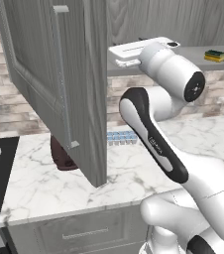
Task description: Pick the spray and sponge from the cabinet and place them on the counter.
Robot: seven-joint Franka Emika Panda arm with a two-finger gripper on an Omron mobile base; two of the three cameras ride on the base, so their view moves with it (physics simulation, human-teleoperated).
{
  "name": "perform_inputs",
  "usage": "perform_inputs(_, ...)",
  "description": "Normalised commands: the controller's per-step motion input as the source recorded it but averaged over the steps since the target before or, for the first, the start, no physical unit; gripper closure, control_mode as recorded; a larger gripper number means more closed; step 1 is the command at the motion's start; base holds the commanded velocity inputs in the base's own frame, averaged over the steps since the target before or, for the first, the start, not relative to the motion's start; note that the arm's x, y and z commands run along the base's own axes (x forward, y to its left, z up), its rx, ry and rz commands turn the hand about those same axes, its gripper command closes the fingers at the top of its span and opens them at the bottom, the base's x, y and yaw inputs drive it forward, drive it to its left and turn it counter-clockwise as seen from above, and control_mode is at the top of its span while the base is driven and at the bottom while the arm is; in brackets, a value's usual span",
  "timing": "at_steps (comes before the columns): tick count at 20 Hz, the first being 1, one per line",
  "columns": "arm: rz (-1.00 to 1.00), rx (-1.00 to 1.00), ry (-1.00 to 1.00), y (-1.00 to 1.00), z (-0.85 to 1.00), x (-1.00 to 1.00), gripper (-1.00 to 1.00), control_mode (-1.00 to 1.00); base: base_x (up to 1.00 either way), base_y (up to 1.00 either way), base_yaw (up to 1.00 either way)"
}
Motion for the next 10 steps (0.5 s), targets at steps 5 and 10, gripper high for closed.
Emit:
perform_inputs(5,0.00,0.00,-0.06,0.07,0.00,0.11,-1.00,-1.00,0.00,0.00,0.00)
perform_inputs(10,0.00,0.00,-0.04,0.07,0.00,0.14,-1.00,-1.00,0.00,0.00,0.00)
